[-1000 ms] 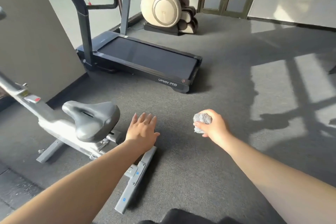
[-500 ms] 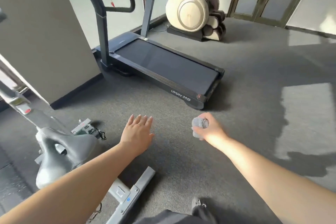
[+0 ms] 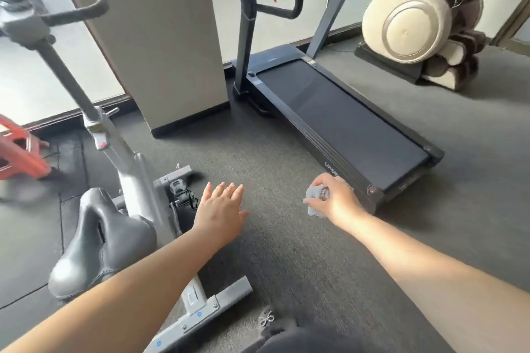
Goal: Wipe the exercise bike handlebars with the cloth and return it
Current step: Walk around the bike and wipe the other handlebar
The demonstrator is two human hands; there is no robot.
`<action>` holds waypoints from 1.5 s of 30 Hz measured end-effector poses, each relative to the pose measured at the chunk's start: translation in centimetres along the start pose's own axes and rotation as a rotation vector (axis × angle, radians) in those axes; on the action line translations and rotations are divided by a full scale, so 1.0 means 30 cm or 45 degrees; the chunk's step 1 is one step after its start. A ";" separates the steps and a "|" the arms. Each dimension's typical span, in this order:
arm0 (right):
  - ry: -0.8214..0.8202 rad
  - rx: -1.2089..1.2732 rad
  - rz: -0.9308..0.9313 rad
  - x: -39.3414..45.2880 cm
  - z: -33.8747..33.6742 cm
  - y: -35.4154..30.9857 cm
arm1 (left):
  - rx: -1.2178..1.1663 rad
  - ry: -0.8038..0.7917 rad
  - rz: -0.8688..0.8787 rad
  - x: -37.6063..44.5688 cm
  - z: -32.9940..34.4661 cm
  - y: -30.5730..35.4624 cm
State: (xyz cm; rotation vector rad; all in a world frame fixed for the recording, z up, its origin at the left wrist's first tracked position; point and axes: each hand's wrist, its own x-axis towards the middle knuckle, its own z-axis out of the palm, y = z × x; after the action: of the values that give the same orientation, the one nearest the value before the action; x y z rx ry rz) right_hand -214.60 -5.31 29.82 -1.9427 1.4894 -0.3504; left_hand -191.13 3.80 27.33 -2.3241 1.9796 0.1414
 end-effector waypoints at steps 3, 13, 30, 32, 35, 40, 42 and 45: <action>-0.094 0.005 -0.043 0.127 0.006 -0.056 | 0.005 -0.008 -0.059 0.077 -0.007 -0.056; -0.143 0.026 -0.185 0.551 0.003 -0.238 | -0.078 0.036 -0.242 0.415 -0.061 -0.254; -0.417 0.010 -0.504 1.349 0.020 -0.533 | -0.224 0.037 -0.633 0.945 -0.163 -0.491; -0.452 -0.014 -0.554 1.466 -0.002 -0.577 | -0.297 0.058 -0.705 1.035 -0.203 -0.518; -0.483 -0.037 -0.616 1.613 -0.017 -0.646 | -0.255 0.141 -0.776 1.124 -0.269 -0.572; -0.545 0.048 -0.668 1.762 0.052 -0.794 | -0.117 0.232 -0.869 1.174 -0.346 -0.687; -0.585 0.104 -0.689 1.793 0.098 -0.861 | -0.087 0.235 -0.898 1.185 -0.365 -0.739; -0.637 0.187 -0.712 1.830 0.159 -0.971 | -0.129 0.269 -0.912 1.215 -0.392 -0.830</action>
State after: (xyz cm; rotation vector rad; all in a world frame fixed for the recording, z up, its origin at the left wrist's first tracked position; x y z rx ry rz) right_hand -172.43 -50.90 35.28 -2.0992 0.5800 -0.1808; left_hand -160.61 -29.40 34.56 -3.0465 1.0962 -0.0590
